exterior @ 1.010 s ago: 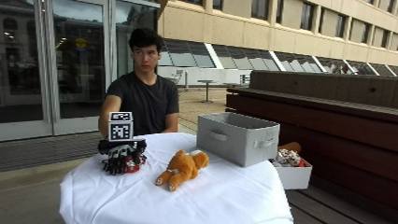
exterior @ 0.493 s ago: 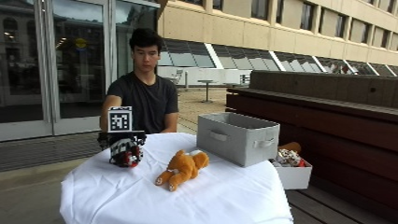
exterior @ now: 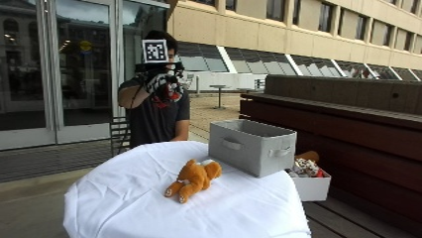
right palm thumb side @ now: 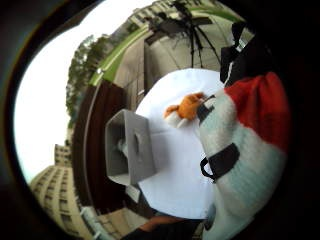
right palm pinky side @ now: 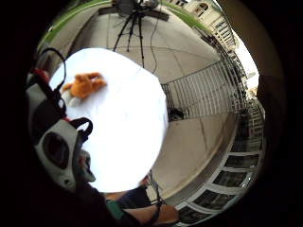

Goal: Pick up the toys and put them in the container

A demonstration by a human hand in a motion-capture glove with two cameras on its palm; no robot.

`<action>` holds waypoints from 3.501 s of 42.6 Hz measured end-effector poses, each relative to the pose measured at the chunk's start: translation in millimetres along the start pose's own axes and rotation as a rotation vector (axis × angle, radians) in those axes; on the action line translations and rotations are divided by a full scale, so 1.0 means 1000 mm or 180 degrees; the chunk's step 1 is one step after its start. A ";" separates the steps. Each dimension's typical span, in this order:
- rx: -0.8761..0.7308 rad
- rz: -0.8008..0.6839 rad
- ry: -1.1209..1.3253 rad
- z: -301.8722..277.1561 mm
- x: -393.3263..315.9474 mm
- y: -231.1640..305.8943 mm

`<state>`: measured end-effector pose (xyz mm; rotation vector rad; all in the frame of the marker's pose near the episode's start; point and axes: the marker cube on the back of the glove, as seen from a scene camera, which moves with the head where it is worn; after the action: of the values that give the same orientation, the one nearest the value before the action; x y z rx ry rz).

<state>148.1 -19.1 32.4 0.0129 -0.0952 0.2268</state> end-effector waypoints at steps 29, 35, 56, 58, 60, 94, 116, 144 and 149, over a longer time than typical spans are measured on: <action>0.0316 -0.1090 0.0048 -0.034 -0.325 0.045; 0.0225 -0.1165 0.0056 -0.012 -0.348 0.048; -0.0120 -0.1503 -0.0044 0.019 -0.341 0.039; -0.0093 -0.1486 0.0000 0.016 -0.335 0.036; -0.0059 -0.1459 0.0050 0.013 -0.325 0.030; -0.0451 -0.0498 0.0346 0.116 -0.089 -0.121; -0.1902 -0.0213 0.0310 0.291 -0.062 -0.092; -0.0828 -0.0442 0.0728 0.269 -0.088 -0.034; -0.0693 -0.0393 0.0649 0.260 -0.080 -0.034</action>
<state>53.9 -76.0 283.0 -0.2200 0.0842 0.0926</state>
